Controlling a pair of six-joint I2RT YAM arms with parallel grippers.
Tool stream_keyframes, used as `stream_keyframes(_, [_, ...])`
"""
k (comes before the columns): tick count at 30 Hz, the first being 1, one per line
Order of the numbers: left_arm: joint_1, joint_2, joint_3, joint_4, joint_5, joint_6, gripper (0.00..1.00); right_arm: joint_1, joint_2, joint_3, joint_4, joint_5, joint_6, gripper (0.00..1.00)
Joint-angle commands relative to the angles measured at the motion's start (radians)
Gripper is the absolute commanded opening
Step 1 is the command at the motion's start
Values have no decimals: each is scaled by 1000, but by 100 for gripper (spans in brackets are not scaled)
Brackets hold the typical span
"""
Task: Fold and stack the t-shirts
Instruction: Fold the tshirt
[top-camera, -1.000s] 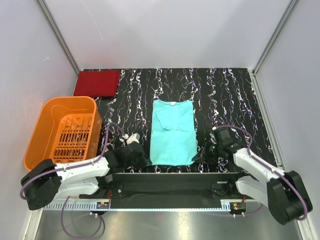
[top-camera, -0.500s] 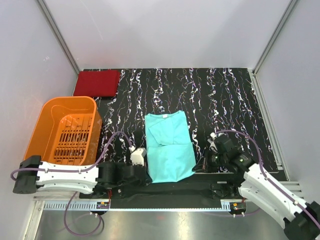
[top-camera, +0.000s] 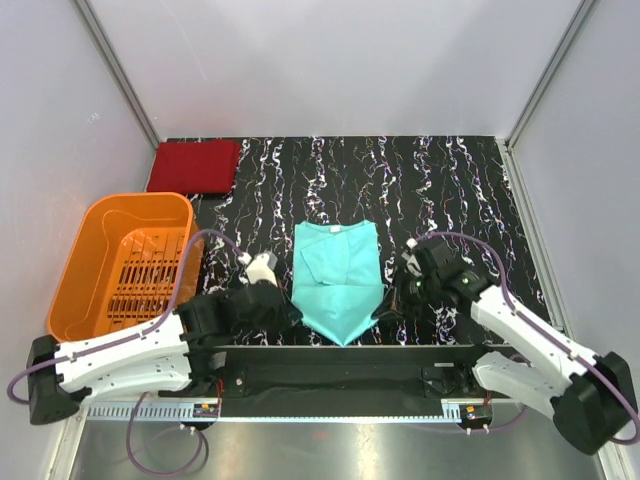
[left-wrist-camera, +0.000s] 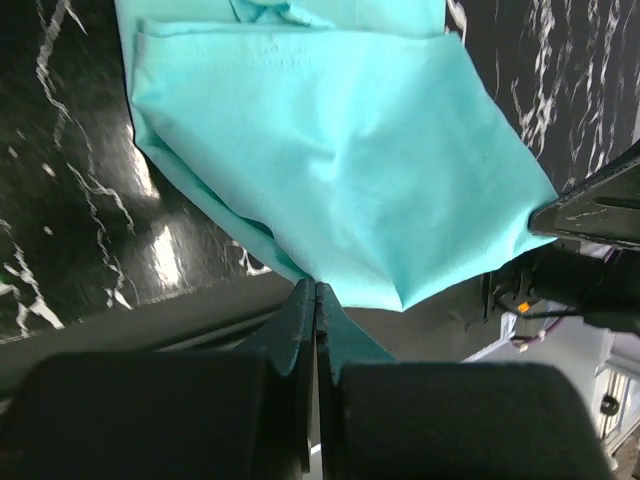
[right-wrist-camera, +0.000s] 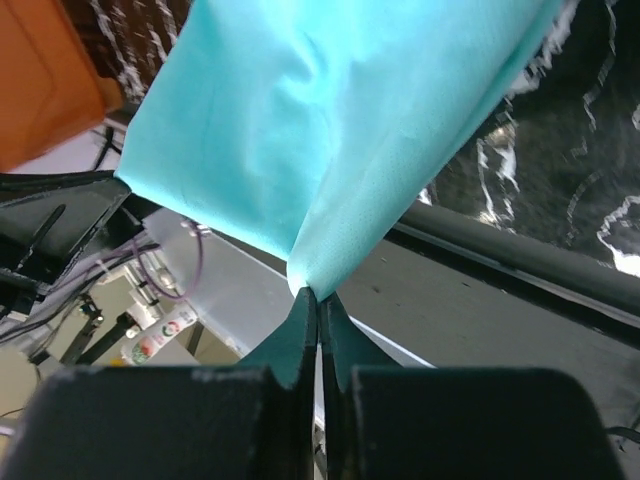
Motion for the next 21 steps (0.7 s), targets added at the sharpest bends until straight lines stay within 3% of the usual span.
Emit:
stream_keyframes(1, [123, -6, 95, 6, 98, 159, 0, -46, 85, 112, 46, -66, -72, 0])
stream_keyframes(7, [313, 52, 208, -6, 209, 303, 0, -206, 219, 241, 25, -215, -166, 0])
stream_keyframes(14, [529, 150, 284, 34, 380, 420, 0, -264, 336, 350, 32, -310, -206, 0])
stream_keyframes(21, [662, 285, 374, 69, 505, 484, 0, -321, 442, 420, 51, -377, -221, 0])
